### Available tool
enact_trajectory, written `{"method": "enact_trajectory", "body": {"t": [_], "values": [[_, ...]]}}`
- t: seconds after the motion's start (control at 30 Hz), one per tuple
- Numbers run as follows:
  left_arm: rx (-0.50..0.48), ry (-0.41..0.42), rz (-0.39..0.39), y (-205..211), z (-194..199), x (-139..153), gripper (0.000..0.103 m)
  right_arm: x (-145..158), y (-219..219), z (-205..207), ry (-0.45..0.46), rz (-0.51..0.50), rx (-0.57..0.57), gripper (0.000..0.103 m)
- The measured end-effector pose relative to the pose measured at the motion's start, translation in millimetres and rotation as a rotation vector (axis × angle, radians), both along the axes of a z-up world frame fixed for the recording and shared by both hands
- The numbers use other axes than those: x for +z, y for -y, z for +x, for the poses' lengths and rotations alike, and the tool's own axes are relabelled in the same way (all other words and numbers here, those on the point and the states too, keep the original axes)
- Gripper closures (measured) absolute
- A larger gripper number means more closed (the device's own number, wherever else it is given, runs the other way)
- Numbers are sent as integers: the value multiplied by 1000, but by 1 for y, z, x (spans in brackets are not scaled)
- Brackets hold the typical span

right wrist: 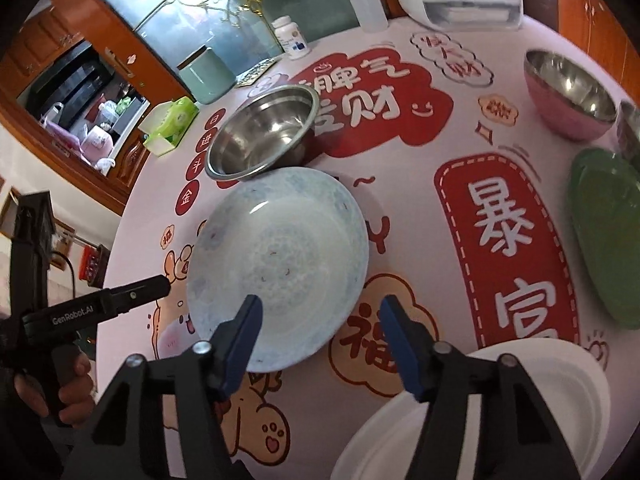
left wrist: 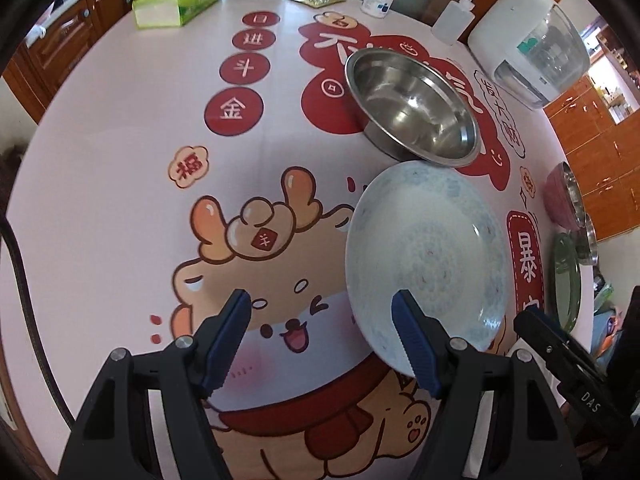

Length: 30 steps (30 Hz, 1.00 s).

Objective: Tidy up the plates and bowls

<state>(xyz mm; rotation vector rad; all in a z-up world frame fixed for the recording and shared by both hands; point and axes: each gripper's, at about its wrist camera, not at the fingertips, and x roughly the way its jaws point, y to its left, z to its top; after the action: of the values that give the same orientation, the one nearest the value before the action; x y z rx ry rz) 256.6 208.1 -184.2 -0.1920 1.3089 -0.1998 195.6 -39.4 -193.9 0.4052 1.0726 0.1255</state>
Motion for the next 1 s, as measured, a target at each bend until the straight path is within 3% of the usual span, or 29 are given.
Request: {"method": "enact_trajectory", "body": {"t": [0.17,0.37,0.53,1.0], "values": [[8,-47,-47,1,7,-17,48,-16,7,7,-31,80,-11,57],[9,-64,-72,4,17,-30,55,-32,17,13,-56,160,-42,76],[26,-82,-107,5,21,-39,64,-41,21,16,-70,215,-56,80],[23,-71,-158,13,30,-48,88,-52,29,21,-59,252,-78,92]]}}
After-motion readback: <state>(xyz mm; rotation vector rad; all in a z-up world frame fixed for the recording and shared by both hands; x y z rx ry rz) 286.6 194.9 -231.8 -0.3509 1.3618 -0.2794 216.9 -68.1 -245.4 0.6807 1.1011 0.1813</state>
